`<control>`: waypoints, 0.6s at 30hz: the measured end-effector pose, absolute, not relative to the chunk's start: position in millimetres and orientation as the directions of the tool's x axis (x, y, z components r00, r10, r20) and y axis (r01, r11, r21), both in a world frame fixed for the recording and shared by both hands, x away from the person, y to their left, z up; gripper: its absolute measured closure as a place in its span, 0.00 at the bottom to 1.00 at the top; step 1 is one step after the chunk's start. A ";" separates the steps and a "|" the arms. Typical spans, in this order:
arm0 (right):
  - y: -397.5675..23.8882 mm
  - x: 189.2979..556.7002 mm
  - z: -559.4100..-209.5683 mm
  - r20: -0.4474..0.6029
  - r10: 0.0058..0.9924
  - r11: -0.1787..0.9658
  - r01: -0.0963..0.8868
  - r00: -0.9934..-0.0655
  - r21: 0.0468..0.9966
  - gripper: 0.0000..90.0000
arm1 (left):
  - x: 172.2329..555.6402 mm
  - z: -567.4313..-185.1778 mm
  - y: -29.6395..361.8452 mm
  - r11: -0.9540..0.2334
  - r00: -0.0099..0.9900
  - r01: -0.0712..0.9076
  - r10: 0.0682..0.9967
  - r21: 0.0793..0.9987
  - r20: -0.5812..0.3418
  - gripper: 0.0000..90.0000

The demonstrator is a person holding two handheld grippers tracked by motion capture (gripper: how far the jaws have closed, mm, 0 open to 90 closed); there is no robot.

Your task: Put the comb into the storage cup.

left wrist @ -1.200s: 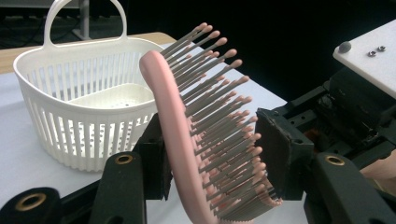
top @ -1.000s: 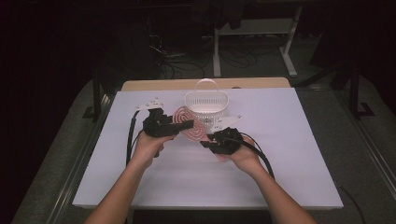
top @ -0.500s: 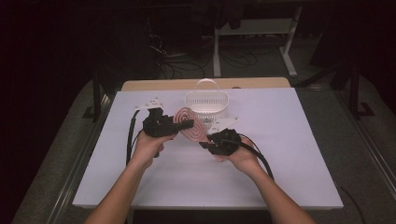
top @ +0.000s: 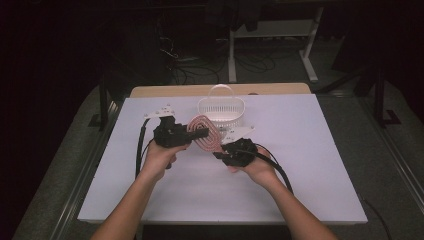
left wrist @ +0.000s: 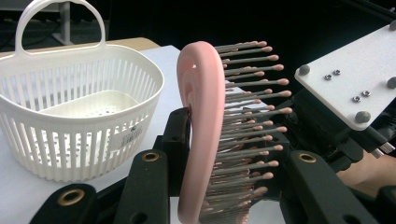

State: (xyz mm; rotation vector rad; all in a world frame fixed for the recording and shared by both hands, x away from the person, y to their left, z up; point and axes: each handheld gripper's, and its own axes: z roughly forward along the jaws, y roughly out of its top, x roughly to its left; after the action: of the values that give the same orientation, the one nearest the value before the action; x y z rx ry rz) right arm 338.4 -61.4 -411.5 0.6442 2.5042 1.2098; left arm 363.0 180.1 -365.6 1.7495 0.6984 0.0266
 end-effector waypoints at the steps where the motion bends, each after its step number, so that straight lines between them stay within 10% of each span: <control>1: -61.3 338.5 -411.6 -0.059 0.506 0.547 0.268 -0.860 0.793 0.76 | 362.9 -365.5 180.1 -0.128 0.820 0.436 0.464 0.891 -0.335 0.72; 18: -69.0 342.4 -408.4 0.013 0.529 0.475 0.309 -0.849 0.824 0.46 | 363.3 -360.5 190.7 -0.104 0.813 0.417 0.488 0.903 -0.319 0.72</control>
State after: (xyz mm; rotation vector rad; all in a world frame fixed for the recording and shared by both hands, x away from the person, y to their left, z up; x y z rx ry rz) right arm 342.4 -69.0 -408.4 0.7192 2.4803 1.3112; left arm 363.3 190.7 -360.5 1.7241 0.7076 0.0697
